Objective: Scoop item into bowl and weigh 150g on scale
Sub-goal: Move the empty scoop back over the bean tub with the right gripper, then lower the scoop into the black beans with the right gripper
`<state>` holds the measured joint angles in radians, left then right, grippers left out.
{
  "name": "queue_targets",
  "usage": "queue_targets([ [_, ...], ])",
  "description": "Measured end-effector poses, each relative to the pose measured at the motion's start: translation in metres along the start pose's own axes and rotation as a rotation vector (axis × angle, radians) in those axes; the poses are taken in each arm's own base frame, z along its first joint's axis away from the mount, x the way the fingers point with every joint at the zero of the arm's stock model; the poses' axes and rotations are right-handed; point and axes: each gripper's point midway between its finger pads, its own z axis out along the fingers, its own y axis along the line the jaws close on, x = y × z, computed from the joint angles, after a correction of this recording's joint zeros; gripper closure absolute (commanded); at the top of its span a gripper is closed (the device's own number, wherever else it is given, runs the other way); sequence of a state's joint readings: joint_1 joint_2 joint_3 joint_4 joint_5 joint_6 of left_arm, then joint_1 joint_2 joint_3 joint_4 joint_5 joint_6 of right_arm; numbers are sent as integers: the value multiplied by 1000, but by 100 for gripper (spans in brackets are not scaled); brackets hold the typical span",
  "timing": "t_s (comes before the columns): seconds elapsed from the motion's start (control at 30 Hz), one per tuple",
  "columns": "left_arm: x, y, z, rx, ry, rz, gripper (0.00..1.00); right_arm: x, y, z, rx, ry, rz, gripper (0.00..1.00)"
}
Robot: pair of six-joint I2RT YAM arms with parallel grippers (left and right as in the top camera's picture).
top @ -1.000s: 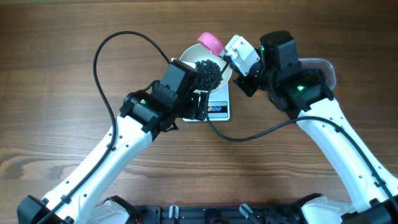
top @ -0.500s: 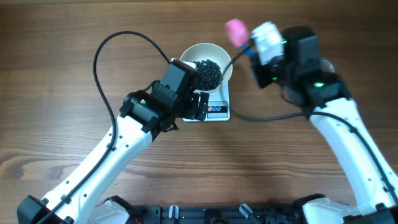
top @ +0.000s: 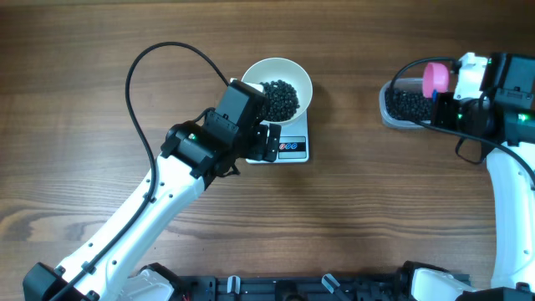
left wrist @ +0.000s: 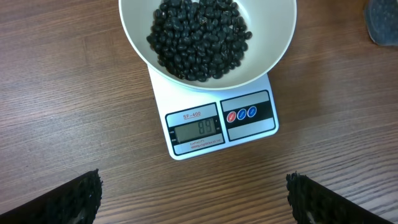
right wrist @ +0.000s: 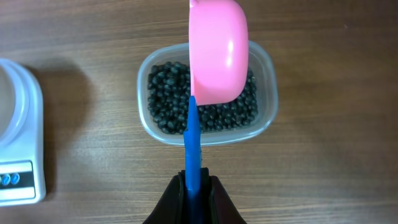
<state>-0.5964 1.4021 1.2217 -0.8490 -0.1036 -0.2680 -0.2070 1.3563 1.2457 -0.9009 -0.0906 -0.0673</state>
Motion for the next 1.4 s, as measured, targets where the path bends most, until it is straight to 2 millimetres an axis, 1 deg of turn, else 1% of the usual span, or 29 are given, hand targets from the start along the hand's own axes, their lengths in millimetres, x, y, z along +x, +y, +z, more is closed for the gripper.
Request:
queue_targets([
  [0.23,0,0,0,0,0,0,0,1,-5,0,29,3,50,96],
  [0.4,0,0,0,0,0,0,0,6,-6,7,33,38,83,96],
  [0.53,0,0,0,0,0,0,0,6,-7,8,36,35,93,96],
  [0.67,0,0,0,0,0,0,0,-3,-8,8,37,2,110,96],
  [0.8,0,0,0,0,0,0,0,-18,-9,7,38,-60,125,96],
  [0.93,0,0,0,0,0,0,0,-22,-9,7,38,-80,127,96],
  [1.03,0,0,0,0,0,0,0,-20,-9,7,38,-68,119,96],
  [1.2,0,0,0,0,0,0,0,-4,-8,8,41,-3,77,96],
  [1.4,0,0,0,0,0,0,0,-3,-8,8,41,0,63,96],
])
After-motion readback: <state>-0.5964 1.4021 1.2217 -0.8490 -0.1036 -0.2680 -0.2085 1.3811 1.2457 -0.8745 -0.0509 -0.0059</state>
